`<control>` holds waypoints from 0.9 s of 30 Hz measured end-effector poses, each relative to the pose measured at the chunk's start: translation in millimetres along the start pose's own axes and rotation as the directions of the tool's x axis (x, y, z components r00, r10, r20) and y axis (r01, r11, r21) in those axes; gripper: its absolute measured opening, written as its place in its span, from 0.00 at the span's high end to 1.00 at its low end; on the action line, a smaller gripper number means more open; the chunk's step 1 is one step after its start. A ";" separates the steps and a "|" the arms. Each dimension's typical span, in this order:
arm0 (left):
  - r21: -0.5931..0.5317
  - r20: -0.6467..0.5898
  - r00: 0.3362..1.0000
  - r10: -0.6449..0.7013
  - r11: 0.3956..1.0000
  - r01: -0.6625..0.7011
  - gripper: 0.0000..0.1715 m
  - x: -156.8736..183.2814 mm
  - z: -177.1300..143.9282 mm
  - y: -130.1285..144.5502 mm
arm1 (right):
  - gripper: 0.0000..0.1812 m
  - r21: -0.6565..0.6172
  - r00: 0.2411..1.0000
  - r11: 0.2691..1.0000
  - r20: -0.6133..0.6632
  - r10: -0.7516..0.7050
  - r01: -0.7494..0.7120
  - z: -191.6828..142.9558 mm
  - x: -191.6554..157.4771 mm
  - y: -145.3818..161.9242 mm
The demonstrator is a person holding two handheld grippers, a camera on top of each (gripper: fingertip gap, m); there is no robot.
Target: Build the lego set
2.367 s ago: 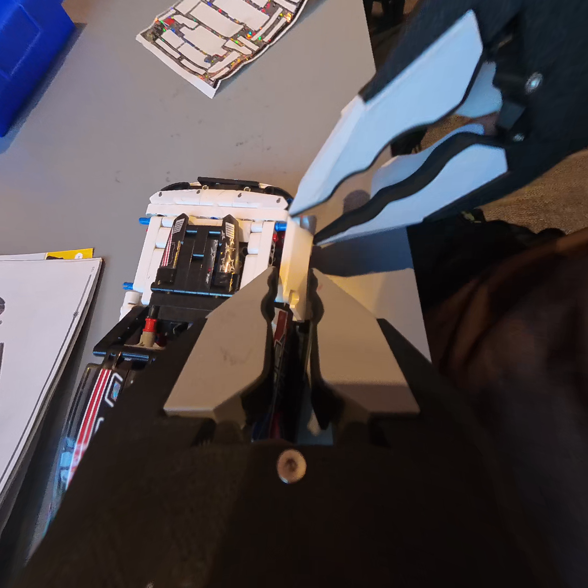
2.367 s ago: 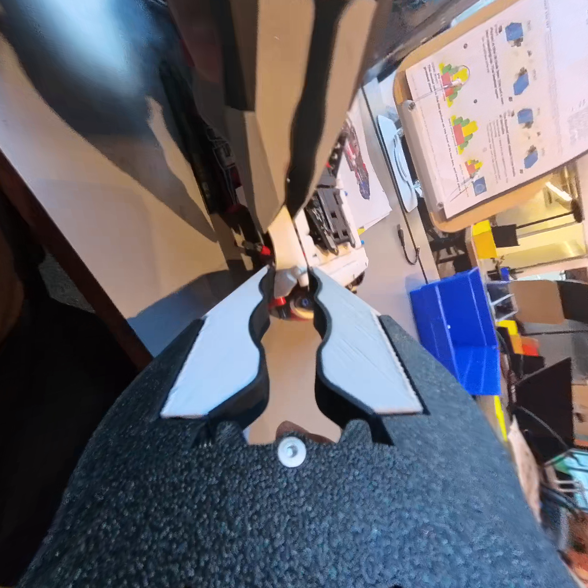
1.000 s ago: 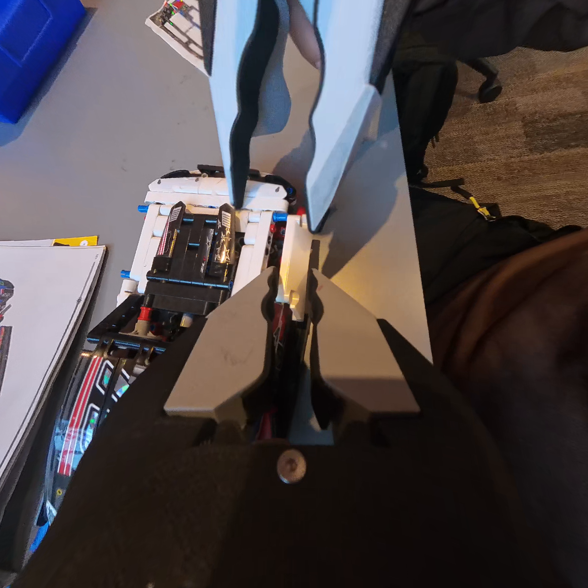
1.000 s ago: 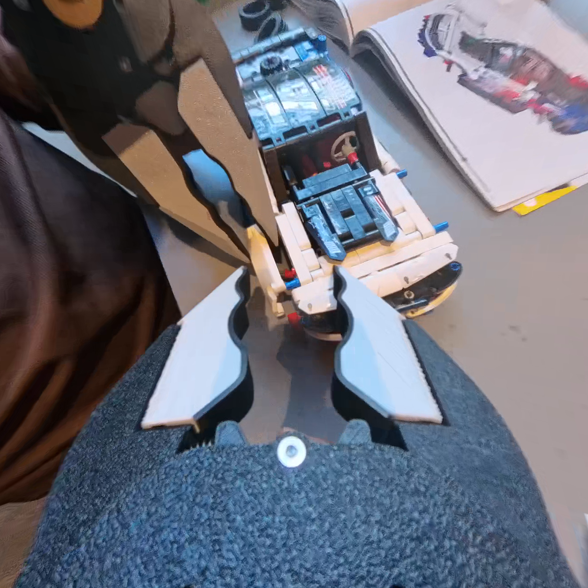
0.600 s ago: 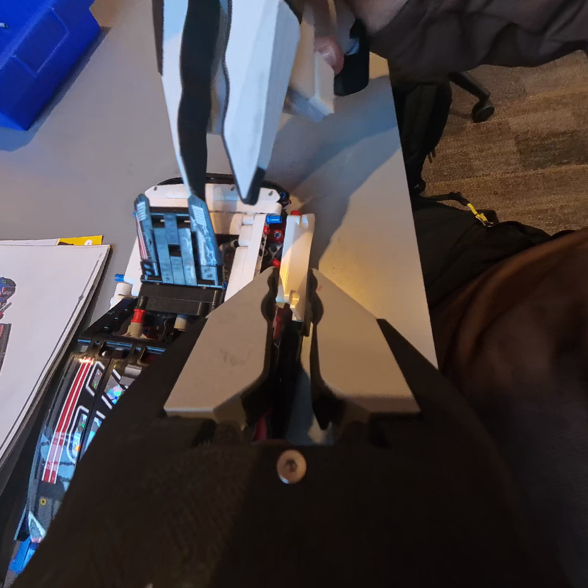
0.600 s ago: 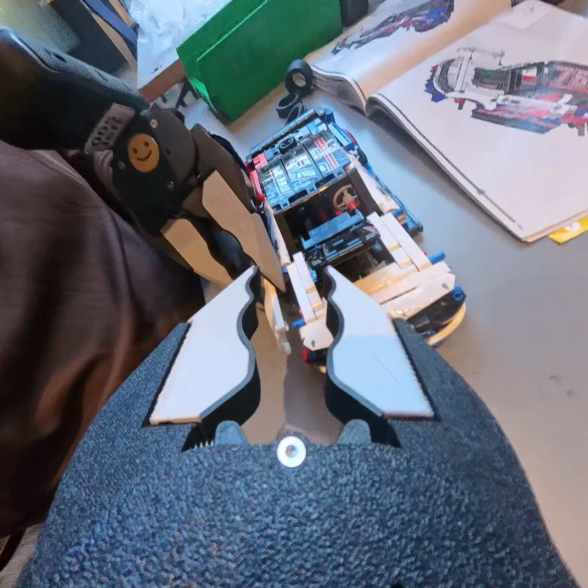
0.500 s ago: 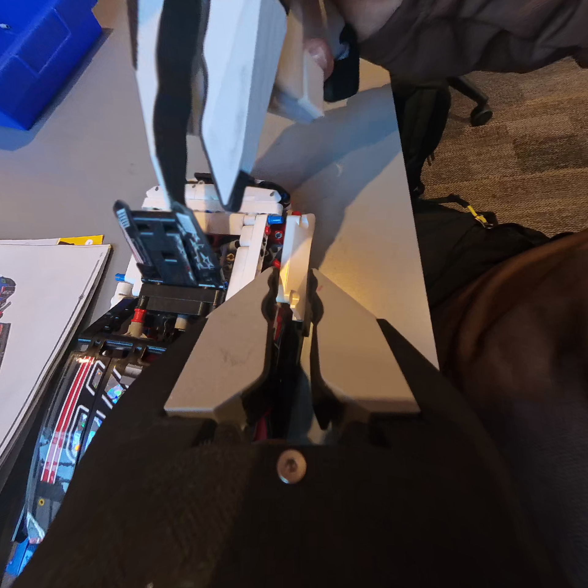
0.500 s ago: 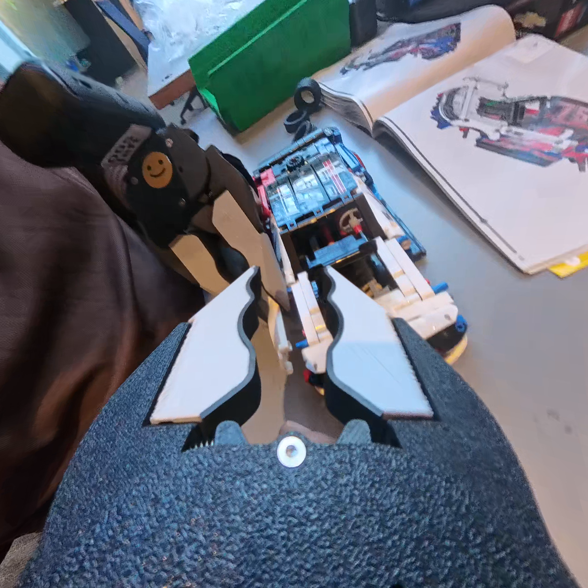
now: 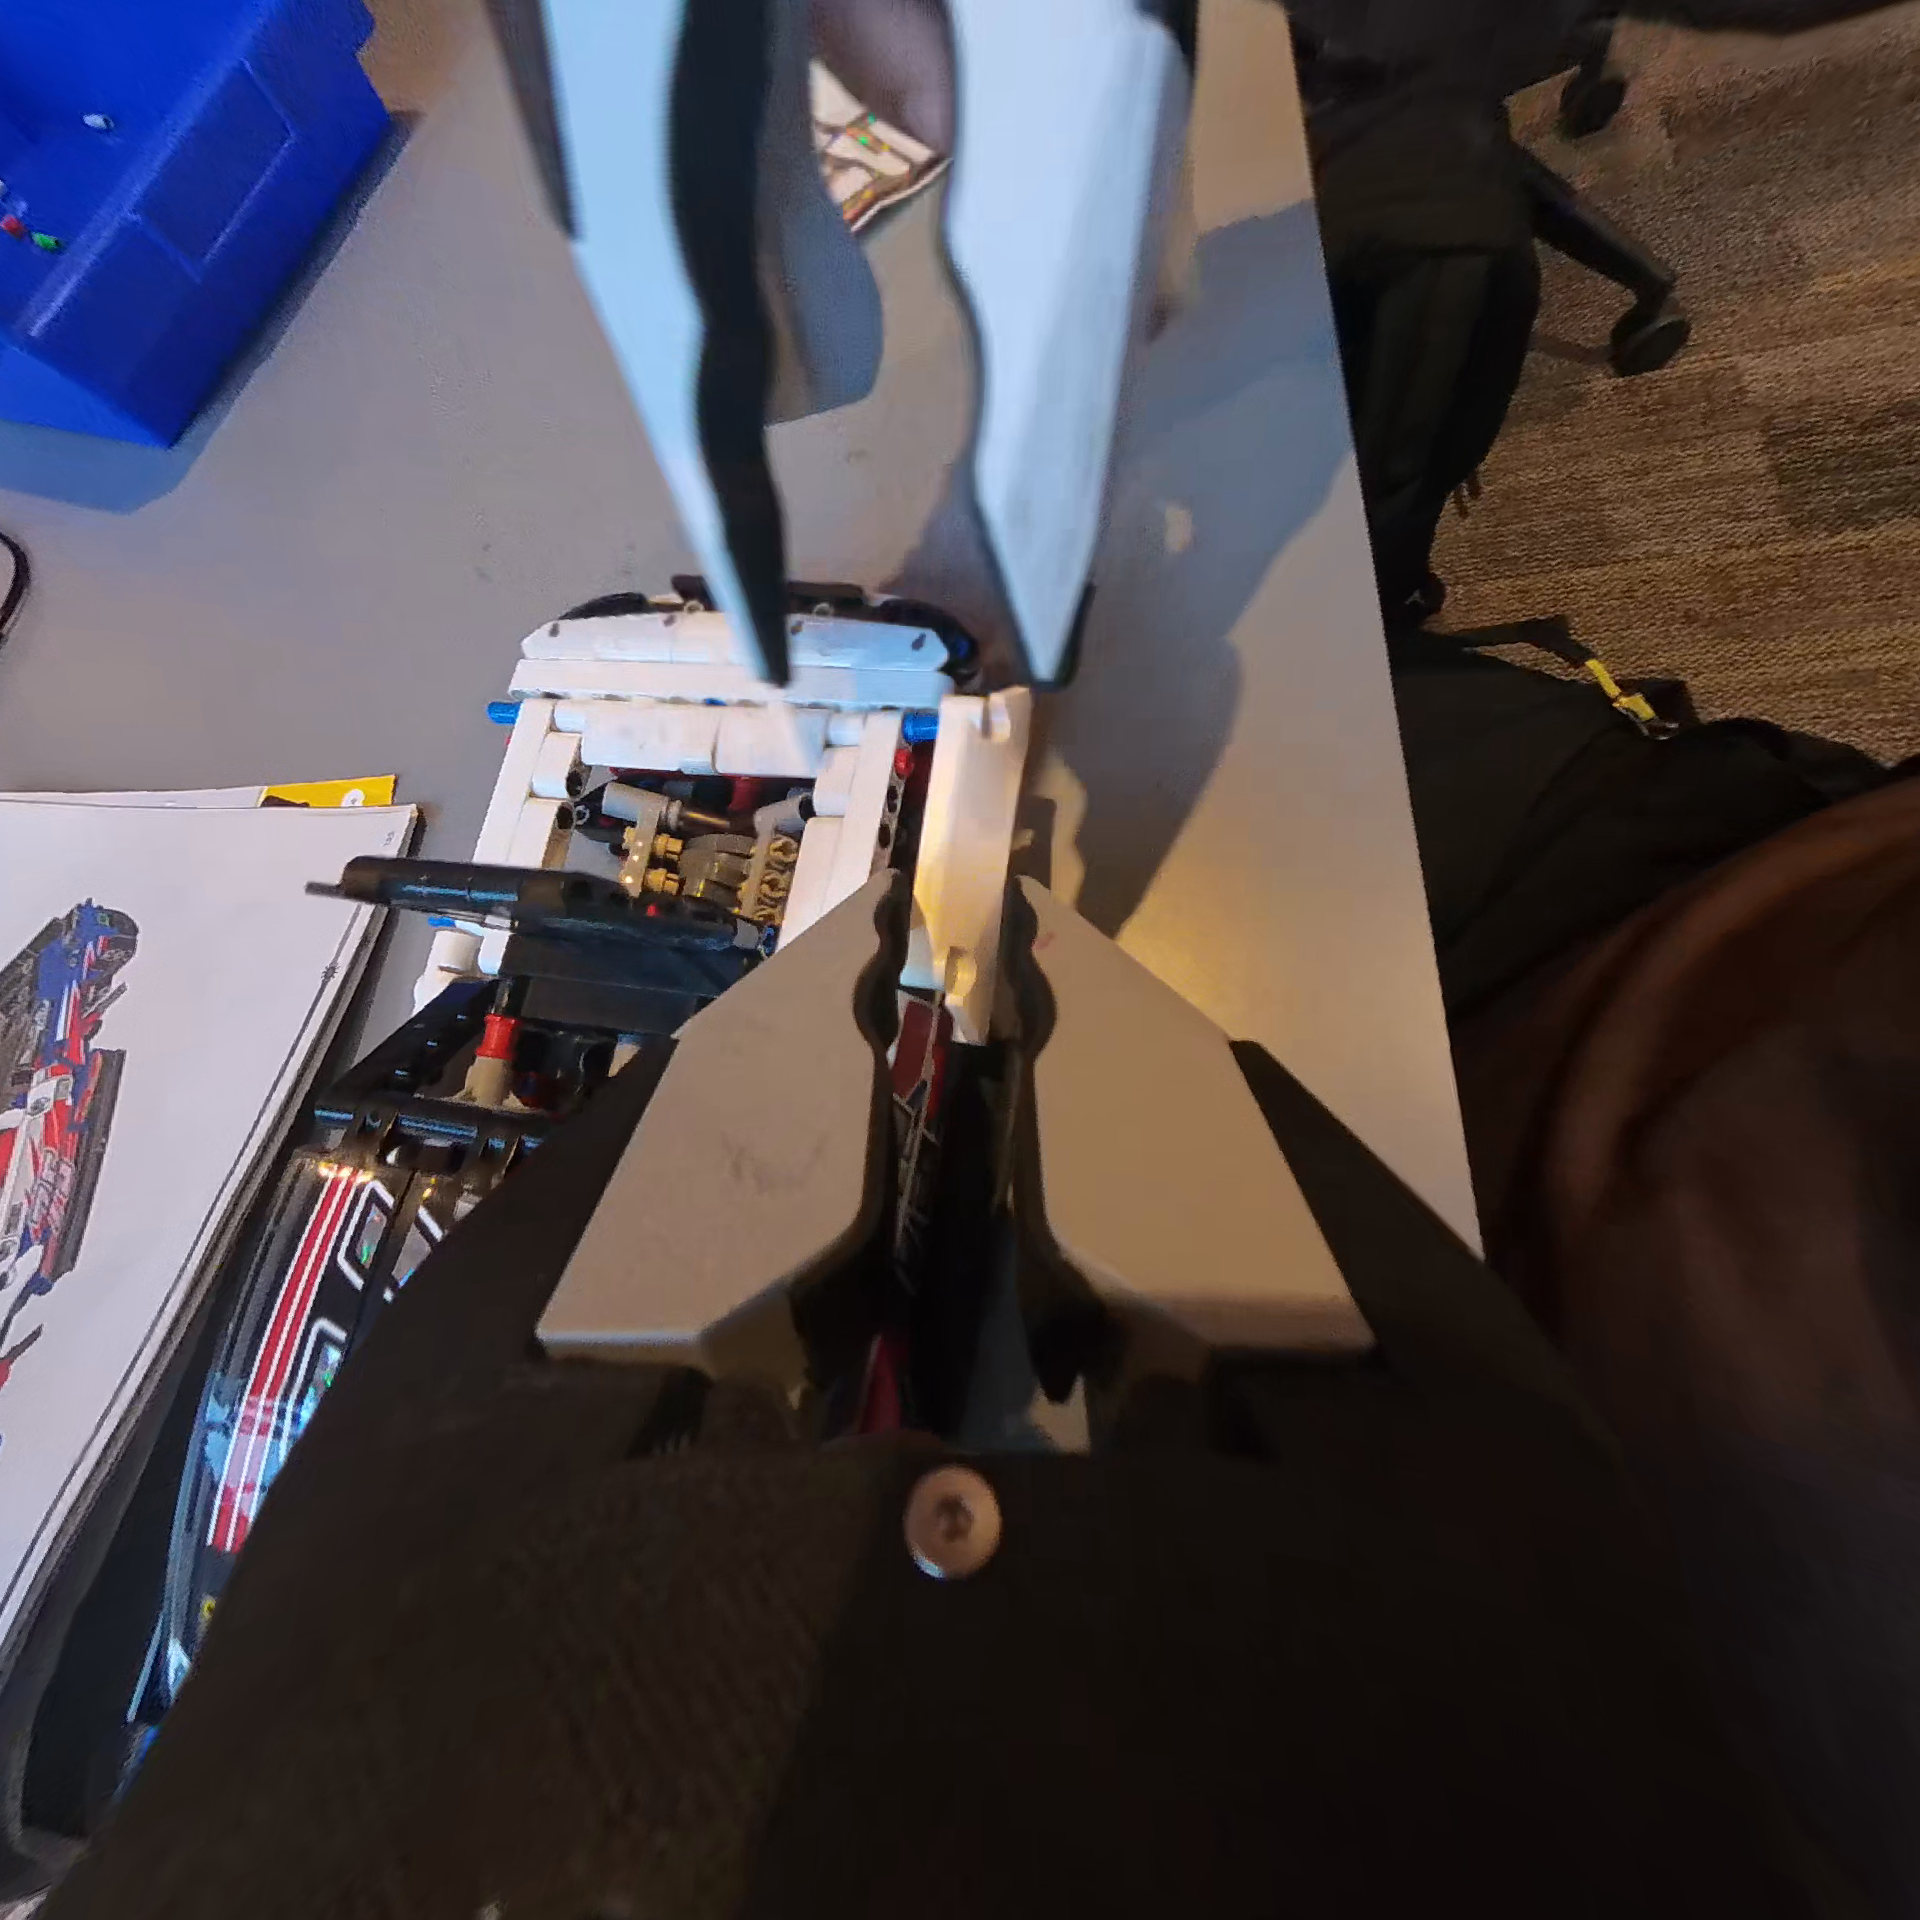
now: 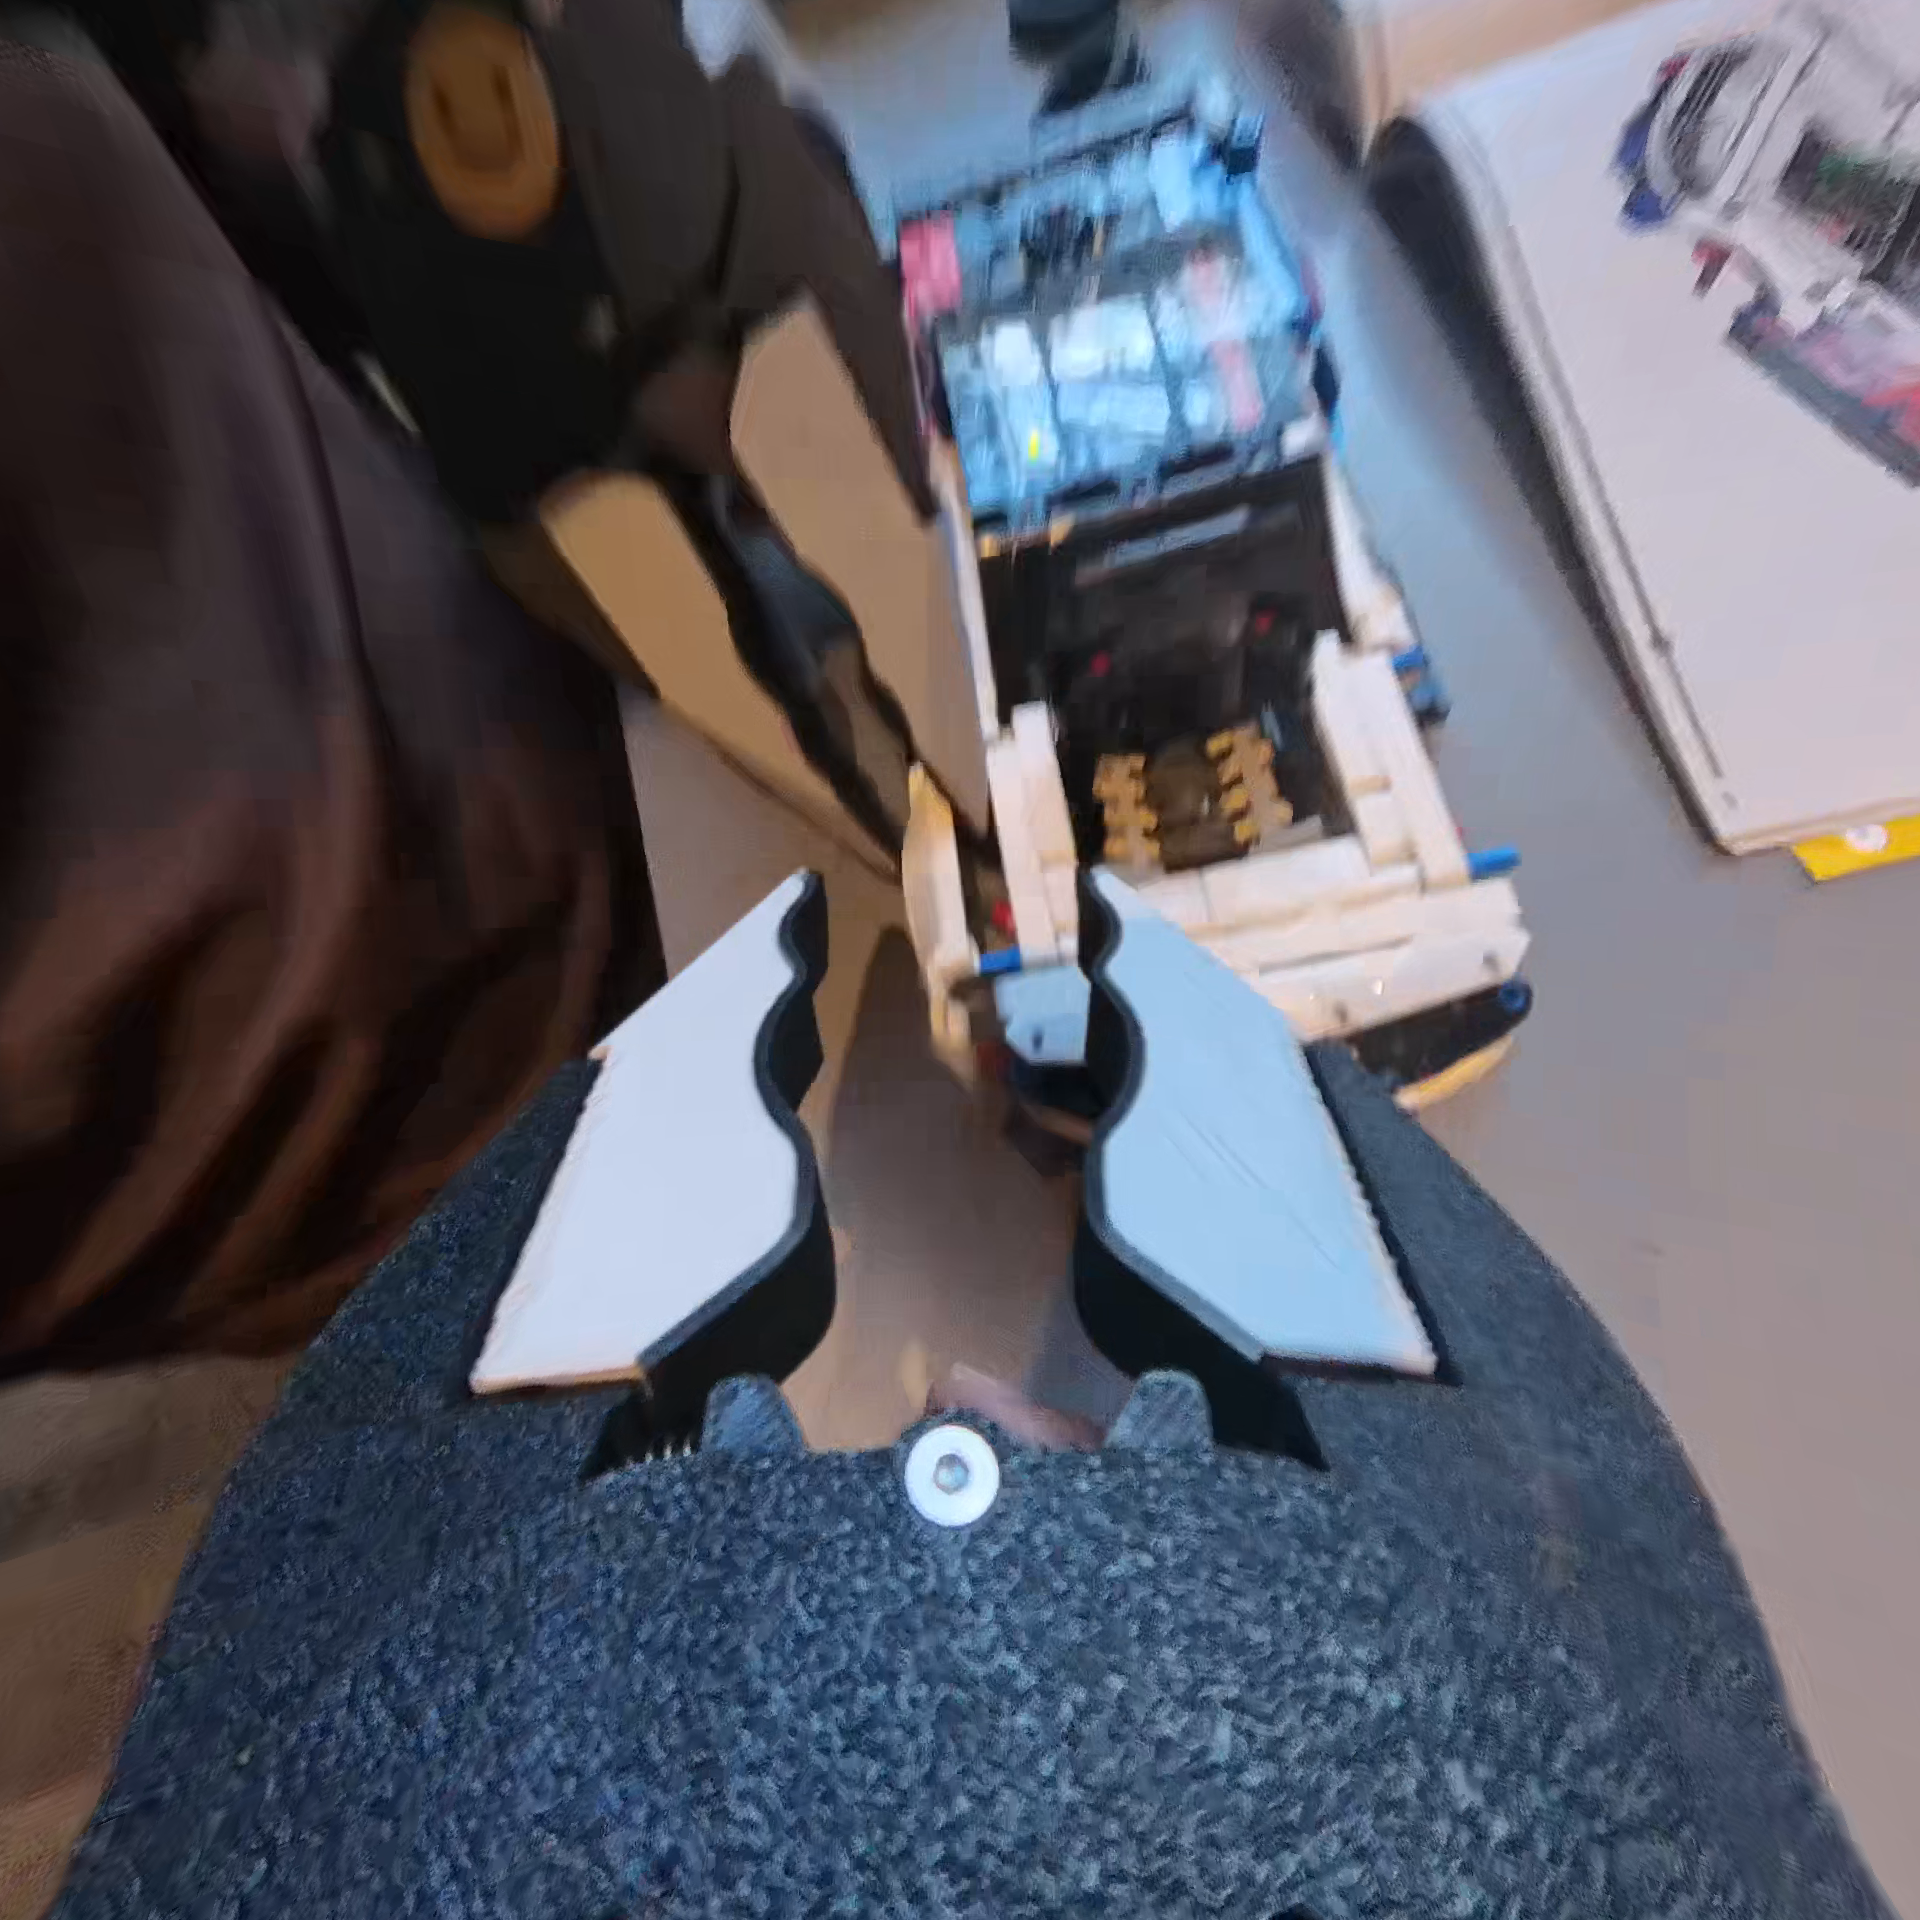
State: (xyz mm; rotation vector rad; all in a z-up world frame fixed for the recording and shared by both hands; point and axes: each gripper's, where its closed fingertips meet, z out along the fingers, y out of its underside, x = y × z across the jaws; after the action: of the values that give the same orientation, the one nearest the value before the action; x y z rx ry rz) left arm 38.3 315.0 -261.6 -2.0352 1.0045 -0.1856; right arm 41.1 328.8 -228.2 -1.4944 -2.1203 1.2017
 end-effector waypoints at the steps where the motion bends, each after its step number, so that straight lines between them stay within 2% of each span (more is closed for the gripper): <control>1: -0.003 0.003 1.000 0.006 1.000 -0.006 0.91 0.0 0.2 0.2 | 0.74 -0.064 0.999 0.997 -0.030 -0.042 0.040 1.1 -0.6 11.9; 3: -0.012 0.013 1.000 0.022 1.000 -0.022 0.91 -0.2 0.0 1.1 | 0.74 -0.183 0.988 0.977 -0.082 -0.129 0.113 5.4 0.4 26.4; 6: -0.023 0.025 0.999 0.028 0.999 -0.028 0.91 -0.3 -0.1 1.9 | 0.75 -0.271 0.976 0.949 -0.098 -0.193 0.160 12.5 0.5 27.7; 11: -0.054 0.033 0.998 0.045 0.998 -0.043 0.91 1.6 2.9 3.8 | 0.80 -0.319 0.967 0.928 -0.099 -0.237 0.195 15.0 8.0 25.3; 15: -0.068 0.058 0.994 0.088 0.994 -0.084 0.91 1.2 1.2 4.6 | 0.78 -0.360 0.955 0.904 -0.098 -0.281 0.229 12.2 11.6 24.8; 19: -0.069 0.042 0.997 0.070 0.995 -0.067 0.91 1.5 1.9 4.8 | 0.76 -0.366 0.945 0.889 -0.066 -0.321 0.276 13.7 10.3 20.2; 27: -0.064 0.050 0.997 0.058 0.996 -0.055 0.91 1.4 1.3 4.7 | 0.75 -0.501 0.916 0.786 0.040 -0.398 0.363 23.6 14.3 27.4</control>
State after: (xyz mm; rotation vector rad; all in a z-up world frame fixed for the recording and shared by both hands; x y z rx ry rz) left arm 37.2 313.3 -266.2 -2.0549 1.0460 -0.0714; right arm 37.6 333.6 -266.6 -1.1508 -2.6482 0.4636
